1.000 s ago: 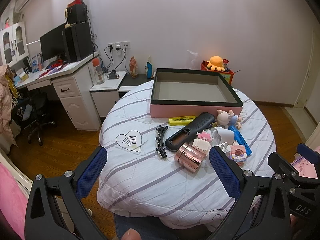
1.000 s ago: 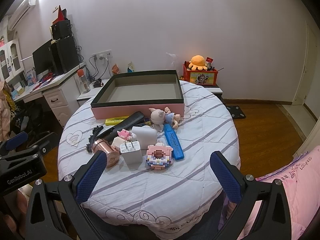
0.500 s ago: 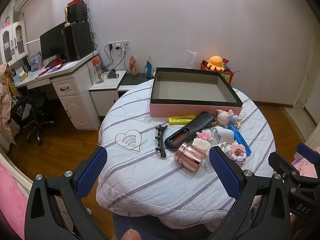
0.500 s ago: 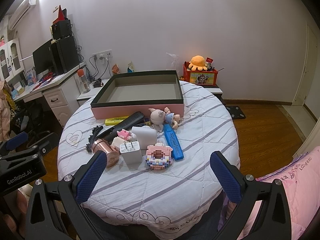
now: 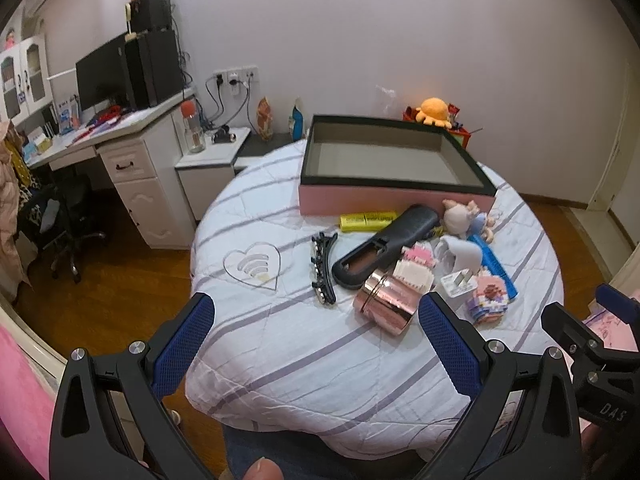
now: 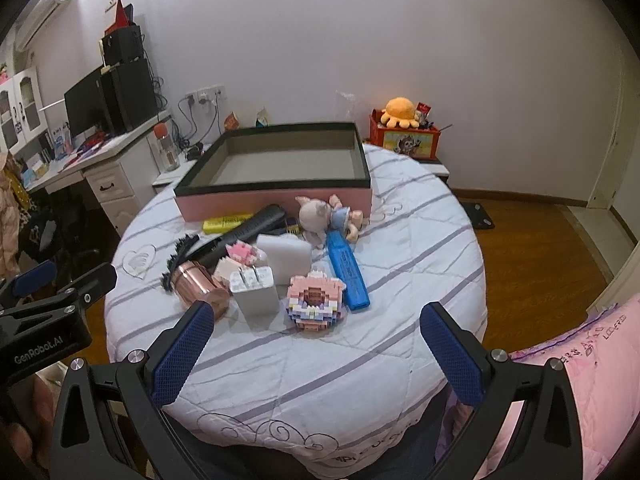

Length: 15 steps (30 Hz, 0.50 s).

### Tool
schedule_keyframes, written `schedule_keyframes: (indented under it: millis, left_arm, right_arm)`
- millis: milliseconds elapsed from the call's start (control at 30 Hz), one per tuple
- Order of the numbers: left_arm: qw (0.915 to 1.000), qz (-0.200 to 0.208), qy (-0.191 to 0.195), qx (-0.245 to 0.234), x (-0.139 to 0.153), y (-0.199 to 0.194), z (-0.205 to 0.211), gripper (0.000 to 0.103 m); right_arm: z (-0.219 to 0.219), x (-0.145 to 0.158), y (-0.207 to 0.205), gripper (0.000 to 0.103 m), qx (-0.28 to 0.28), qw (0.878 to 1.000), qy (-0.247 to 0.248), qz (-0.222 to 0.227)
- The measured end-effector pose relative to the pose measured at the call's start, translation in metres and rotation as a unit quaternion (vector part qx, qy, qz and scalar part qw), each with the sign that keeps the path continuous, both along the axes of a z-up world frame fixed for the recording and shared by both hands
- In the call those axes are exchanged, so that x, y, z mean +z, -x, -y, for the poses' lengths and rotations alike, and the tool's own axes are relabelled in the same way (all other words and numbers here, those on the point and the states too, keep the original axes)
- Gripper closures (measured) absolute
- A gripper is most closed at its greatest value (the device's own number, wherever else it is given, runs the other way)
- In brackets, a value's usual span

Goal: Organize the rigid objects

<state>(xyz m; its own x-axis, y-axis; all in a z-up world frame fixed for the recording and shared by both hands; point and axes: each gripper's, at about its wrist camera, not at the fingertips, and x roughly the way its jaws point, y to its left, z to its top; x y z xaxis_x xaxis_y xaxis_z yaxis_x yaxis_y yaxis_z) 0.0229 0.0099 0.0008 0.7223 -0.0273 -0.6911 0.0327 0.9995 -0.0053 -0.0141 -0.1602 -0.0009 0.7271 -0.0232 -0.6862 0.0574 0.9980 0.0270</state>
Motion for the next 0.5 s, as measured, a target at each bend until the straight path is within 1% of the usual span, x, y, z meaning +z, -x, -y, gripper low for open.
schedule_keyframes:
  millis: [133, 333, 500]
  left_arm:
    - [0.9998, -0.013, 0.012, -0.006, -0.021, -0.010, -0.003, 0.000]
    - [0.9994, -0.029, 0.011, -0.013, -0.053, -0.026, -0.001, 0.000]
    - [0.9991, -0.039, 0.009, -0.016, -0.069, -0.039, 0.002, 0.000]
  right_arm:
    - [0.006, -0.020, -0.011, 0.000, -0.001, 1.000, 0.003, -0.025]
    - [0.020, -0.053, -0.033, 0.000, -0.012, 0.998, 0.006, -0.067]
    - [0.024, -0.068, -0.049, 0.001, -0.009, 0.997, 0.007, -0.080]
